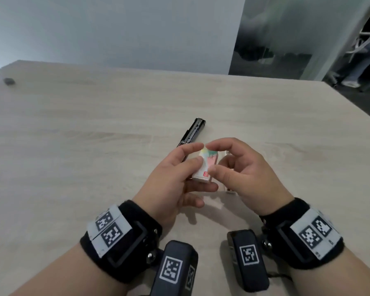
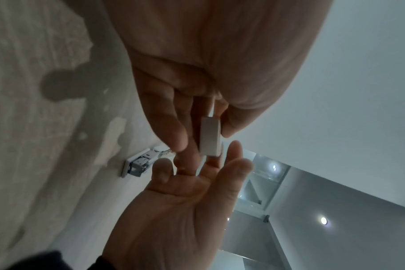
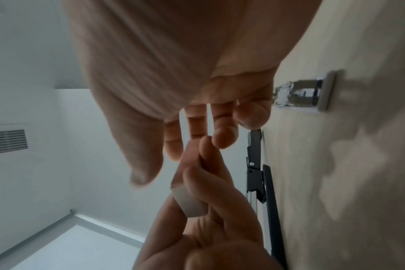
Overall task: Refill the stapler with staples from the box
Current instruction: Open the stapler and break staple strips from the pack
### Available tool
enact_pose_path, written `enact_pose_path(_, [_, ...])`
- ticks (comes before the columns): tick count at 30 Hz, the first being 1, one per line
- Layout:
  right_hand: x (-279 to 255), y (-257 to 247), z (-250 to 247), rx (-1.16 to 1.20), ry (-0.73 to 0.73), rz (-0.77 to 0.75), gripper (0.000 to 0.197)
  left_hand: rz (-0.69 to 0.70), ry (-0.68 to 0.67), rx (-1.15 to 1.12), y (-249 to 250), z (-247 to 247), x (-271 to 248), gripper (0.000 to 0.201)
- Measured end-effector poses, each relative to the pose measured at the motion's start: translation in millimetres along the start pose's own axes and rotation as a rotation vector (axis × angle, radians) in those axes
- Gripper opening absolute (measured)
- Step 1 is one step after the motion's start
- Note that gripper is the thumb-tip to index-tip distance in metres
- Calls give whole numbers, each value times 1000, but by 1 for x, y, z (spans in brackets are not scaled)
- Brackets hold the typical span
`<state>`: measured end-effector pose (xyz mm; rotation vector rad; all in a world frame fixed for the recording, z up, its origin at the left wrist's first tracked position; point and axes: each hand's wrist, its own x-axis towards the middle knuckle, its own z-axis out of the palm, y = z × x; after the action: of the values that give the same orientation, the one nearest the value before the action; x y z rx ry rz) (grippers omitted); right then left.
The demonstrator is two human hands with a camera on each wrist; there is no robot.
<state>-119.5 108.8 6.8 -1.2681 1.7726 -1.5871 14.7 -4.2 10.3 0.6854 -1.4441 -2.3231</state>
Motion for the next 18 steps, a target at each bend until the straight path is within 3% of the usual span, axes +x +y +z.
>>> enact_pose_path(2, [-2,2,0,23,37,-6,24,23,18,66,-3,1,1,21])
enact_pose_path(8, [1,7,2,104,76,48,26,1,2,136,-7,3,2,23])
enact_pose_path(13, [-2,7,1,100,95,47,22,-35,-19,109,-2,4,-3,11])
enact_pose_path(18, [-6,4,0,58,107,51,15,41,59,20,5,1,-2,13])
